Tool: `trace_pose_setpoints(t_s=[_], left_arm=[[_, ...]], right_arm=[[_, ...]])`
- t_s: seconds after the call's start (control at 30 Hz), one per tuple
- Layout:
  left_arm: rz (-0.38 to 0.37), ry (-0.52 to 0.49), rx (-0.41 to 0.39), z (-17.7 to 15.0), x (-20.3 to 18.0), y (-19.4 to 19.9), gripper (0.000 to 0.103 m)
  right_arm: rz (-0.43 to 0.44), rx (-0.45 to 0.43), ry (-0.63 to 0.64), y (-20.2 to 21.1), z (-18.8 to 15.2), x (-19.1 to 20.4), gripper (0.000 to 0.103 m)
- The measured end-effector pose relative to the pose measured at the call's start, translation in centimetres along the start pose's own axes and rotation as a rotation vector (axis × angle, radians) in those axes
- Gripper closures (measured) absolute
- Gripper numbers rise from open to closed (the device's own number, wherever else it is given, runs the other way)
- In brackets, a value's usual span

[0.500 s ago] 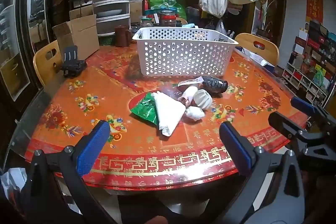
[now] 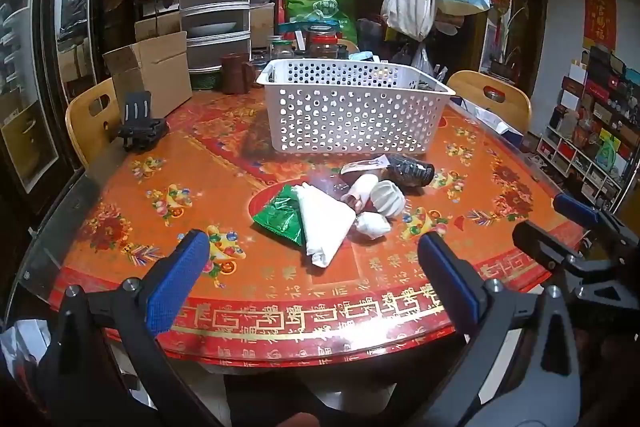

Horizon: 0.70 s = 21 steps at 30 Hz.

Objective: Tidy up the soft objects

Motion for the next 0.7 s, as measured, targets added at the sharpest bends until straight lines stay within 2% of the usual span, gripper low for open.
trace_pose_setpoints(t_s=[0.7], left_arm=[[-0.01, 0.001, 0.002, 0.08, -0.02, 0.28, 0.0]], right_arm=[[0.004, 0.001, 0.001, 0.12, -0.09, 0.06, 0.0]])
Point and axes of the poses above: each gripper's, at about its wrist camera, not at the fingertips, and y roughly against the way its jaws point, x to its left, z to its top, the point moved 2 cm from there along -y, roughly the way its jaws point, and after that the axes turned 12 degrees about -z, right-handed, at the moved point
